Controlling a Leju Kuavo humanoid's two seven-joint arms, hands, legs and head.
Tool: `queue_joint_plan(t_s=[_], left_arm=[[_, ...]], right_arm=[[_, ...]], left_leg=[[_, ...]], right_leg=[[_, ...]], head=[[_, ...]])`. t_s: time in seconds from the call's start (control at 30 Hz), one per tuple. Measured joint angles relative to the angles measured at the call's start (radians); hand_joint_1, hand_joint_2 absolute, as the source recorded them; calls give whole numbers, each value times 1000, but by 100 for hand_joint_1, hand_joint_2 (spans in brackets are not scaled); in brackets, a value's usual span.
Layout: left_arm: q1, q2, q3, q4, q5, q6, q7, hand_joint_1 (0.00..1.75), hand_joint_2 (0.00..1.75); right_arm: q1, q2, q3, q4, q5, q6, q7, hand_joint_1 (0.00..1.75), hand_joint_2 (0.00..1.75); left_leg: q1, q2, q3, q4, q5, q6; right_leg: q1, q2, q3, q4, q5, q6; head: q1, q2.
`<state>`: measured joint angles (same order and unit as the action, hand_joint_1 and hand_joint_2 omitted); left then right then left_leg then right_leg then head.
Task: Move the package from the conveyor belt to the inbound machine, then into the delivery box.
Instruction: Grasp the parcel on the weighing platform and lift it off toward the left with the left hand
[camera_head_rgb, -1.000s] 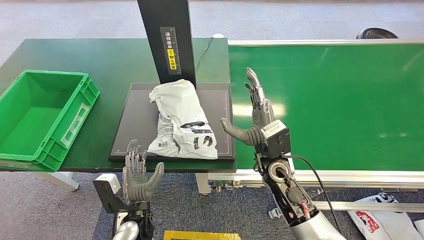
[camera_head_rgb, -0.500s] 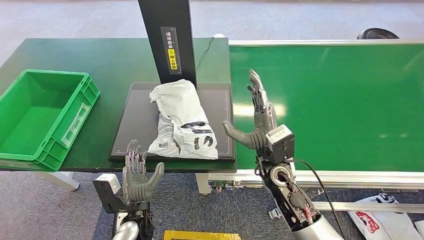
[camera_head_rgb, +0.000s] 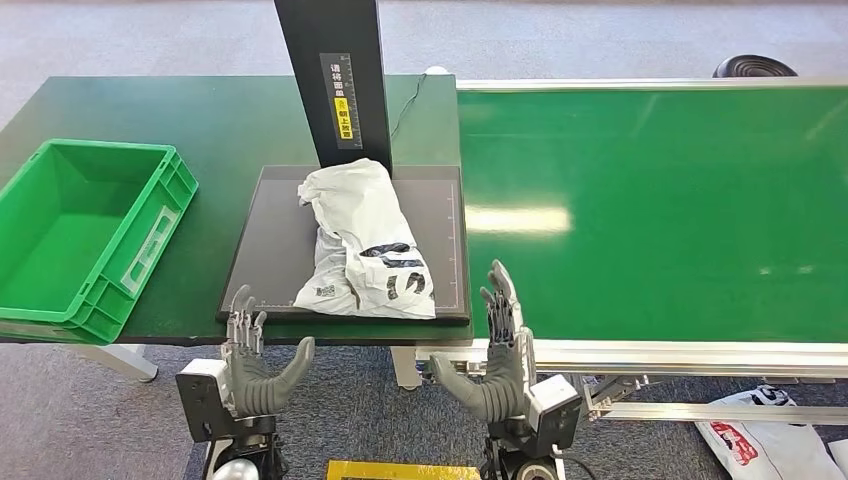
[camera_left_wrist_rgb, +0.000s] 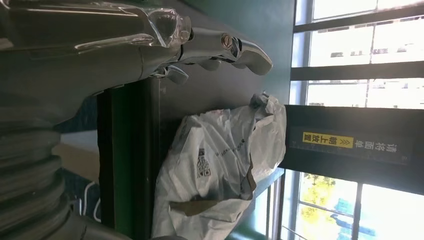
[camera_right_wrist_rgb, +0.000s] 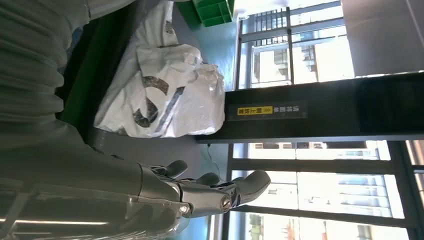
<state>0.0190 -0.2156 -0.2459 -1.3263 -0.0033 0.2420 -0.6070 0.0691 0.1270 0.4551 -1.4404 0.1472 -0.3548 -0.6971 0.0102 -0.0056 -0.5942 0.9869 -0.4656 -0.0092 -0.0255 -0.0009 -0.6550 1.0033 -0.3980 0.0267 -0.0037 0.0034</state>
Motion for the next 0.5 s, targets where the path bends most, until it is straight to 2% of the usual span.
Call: queue_joint_plan(t_s=[0.17, 0.5], left_arm=[[-5, 49, 21, -47, -33, -47, 15, 0, 175], [-70, 116, 22, -25, -31, -77, -10, 0, 175]], right_arm=[[31, 16, -2, -4, -8, 18, -1, 0, 175], [34, 24, -4, -4, -3, 40, -1, 0, 175]], left_leg=[[0, 0, 1, 0, 0, 0], [0, 0, 2, 0, 1, 0]], right_leg=[[0, 0, 1, 0, 0, 0], [0, 0, 1, 0, 0, 0]], head=[[0, 0], [0, 0]])
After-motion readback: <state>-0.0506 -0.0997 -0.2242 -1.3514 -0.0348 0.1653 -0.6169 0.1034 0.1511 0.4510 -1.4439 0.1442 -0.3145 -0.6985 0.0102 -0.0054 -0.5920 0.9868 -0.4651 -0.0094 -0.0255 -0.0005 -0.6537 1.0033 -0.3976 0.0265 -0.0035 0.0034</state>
